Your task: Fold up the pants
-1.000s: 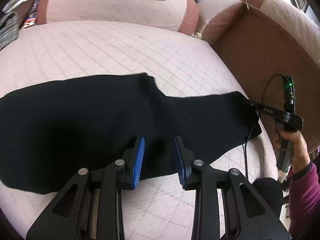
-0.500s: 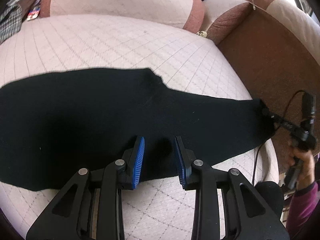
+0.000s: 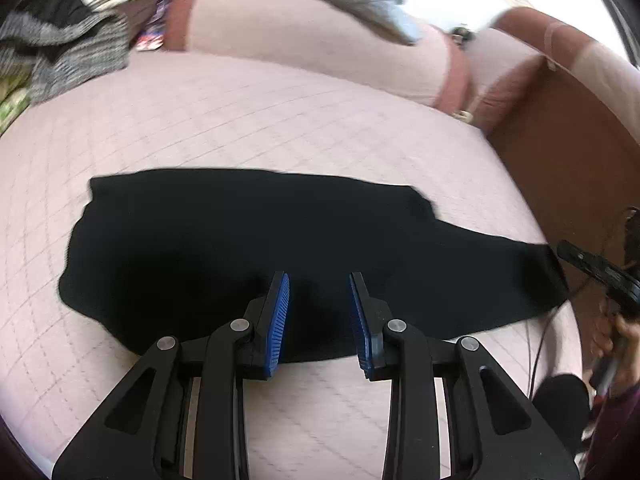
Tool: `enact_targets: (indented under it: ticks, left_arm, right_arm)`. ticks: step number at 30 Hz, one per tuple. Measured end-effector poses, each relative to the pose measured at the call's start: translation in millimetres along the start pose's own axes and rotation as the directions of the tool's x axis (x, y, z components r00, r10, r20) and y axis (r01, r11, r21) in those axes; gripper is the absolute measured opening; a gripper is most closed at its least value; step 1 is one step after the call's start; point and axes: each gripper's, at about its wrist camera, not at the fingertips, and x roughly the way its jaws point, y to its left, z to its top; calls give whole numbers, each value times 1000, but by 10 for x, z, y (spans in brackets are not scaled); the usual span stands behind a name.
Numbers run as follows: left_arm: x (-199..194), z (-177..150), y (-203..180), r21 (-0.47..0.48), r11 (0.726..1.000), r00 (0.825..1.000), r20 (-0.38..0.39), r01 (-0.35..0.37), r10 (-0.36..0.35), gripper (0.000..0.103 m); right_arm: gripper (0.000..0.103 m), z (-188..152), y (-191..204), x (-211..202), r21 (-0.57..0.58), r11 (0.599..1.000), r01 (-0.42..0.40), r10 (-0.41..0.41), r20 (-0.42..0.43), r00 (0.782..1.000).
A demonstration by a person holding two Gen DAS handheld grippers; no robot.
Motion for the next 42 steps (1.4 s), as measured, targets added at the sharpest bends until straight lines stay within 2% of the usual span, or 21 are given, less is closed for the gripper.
enact_targets:
  ticks: [3, 8, 11, 13, 15, 17, 20, 27, 30, 36, 42]
  left_arm:
    - [79, -14, 128, -49, 999, 1000, -18, -10, 9, 28]
    - [154, -81, 123, -30, 999, 1000, -29, -11, 10, 28]
    - [211, -107, 97, -5, 1000, 999, -36, -14, 14, 28]
    - [239, -133, 86, 6, 1000, 999, -37, -19, 19, 28]
    - [227, -164, 67, 18, 1000, 999, -26, -26, 26, 29]
    - [229, -202, 43, 42, 998, 999, -25, -44, 45, 30]
    - [224, -233, -39, 80, 993, 996, -12, -82, 83, 30]
    - [110, -210, -164, 83, 993, 997, 0, -83, 83, 30]
    - [51, -196, -274, 94, 993, 998, 17, -66, 65, 30]
    - [38, -147, -587, 128, 992, 1000, 16, -21, 19, 30]
    - [63, -90, -905, 172, 984, 999, 15, 32, -35, 30]
  right_arm:
    - [37, 52, 485, 326, -83, 993, -83, 78, -60, 995]
    - [37, 83, 1196, 846, -229, 970, -80, 54, -119, 991]
    - [37, 85, 1476, 1112, -274, 955, -114, 71, -160, 985]
    - [37, 23, 1623, 1236, -321, 943, -82, 29, -166, 986]
    - [37, -37, 1679, 1361, -393, 920, 11, -75, -147, 986]
    - [42, -52, 1671, 1387, -407, 913, 26, -88, -134, 987]
    - [42, -41, 1594, 1294, -369, 929, 10, -72, -155, 985]
    - [42, -12, 1219, 571, -247, 969, -31, 3, -113, 994]
    - [46, -47, 931, 291, -189, 982, -11, -7, -92, 996]
    - [47, -226, 326, -153, -82, 993, 84, -89, -53, 995]
    - [47, -432, -104, -361, 18, 995, 98, -97, -55, 994]
